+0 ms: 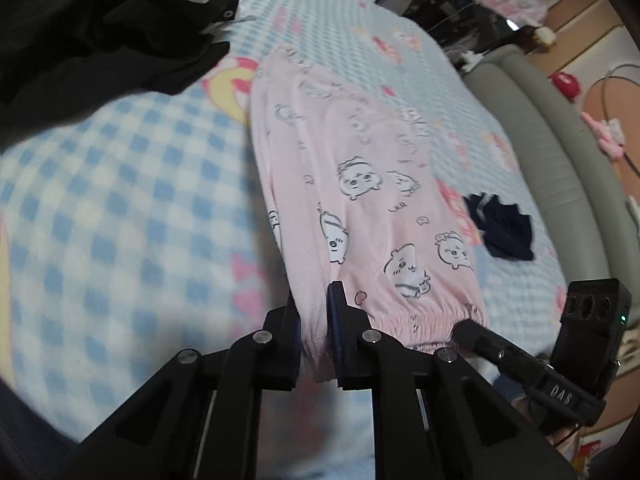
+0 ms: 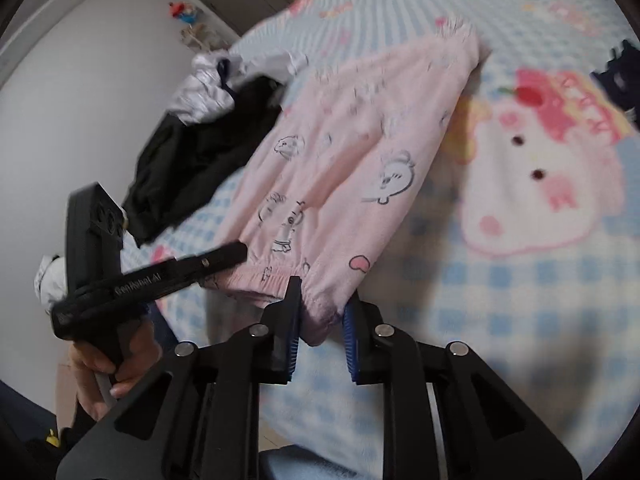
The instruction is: Fold clothes
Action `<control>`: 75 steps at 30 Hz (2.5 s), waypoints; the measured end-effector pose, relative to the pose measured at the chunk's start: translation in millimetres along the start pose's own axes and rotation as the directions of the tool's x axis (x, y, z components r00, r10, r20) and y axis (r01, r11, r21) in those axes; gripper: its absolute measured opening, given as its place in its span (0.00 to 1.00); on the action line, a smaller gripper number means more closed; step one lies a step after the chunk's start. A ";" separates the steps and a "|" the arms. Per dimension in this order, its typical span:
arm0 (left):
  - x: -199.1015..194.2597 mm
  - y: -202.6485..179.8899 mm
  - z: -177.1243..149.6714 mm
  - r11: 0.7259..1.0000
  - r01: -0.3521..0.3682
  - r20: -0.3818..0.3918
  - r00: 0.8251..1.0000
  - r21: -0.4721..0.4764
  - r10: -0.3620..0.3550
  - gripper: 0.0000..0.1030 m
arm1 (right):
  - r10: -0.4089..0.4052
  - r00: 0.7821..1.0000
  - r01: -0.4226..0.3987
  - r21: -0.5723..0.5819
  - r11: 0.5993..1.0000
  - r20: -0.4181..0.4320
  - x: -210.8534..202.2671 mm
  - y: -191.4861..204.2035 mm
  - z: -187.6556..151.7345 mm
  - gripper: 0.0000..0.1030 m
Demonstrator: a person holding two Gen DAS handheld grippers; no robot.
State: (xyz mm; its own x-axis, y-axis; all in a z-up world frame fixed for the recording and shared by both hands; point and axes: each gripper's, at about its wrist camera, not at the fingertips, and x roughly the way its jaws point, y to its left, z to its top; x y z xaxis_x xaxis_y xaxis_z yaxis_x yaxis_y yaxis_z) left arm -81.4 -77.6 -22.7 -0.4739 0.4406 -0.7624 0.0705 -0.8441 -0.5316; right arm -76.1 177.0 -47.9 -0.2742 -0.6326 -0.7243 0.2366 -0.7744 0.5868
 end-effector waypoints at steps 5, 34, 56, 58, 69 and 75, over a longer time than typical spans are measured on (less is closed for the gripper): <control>-0.3 16.6 -45.2 1.000 0.025 -0.104 0.994 -0.004 -0.025 0.13 | 0.022 0.999 -0.016 0.119 0.993 -0.042 -0.9 -18.5 -38.7 0.17; 19.1 64.8 1.7 0.990 0.137 0.009 0.990 0.030 -0.137 0.34 | -0.192 0.981 0.193 -0.022 0.981 0.028 -13.4 -10.0 -3.5 0.50; -4.5 78.7 -2.7 1.000 -0.011 0.082 0.997 0.001 0.011 0.08 | -0.420 0.903 0.414 0.086 0.906 0.086 -8.4 -40.6 6.0 0.40; -15.9 72.4 -2.3 0.999 0.038 0.131 0.990 0.034 -0.042 0.12 | -0.433 0.894 0.428 0.067 0.901 0.120 -18.0 -31.6 5.7 0.41; 24.3 3.8 -44.7 0.927 -0.140 -0.011 0.988 0.349 0.154 0.42 | -0.384 0.922 0.386 -0.127 0.914 0.045 8.6 0.9 -23.5 0.46; -14.1 31.1 -47.7 0.973 -0.113 0.003 0.993 0.199 0.115 0.44 | -0.402 0.915 0.404 -0.078 0.912 0.038 -14.8 -23.9 -41.8 0.49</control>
State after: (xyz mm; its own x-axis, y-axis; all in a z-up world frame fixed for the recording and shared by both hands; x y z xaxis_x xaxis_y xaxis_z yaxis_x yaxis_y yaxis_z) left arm -30.7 -95.5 -46.2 -0.4656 0.3400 -0.8171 -0.0527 -0.9323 -0.3579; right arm -38.7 205.3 -66.3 -0.3816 -0.2679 -0.8847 0.1777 -0.9605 0.2142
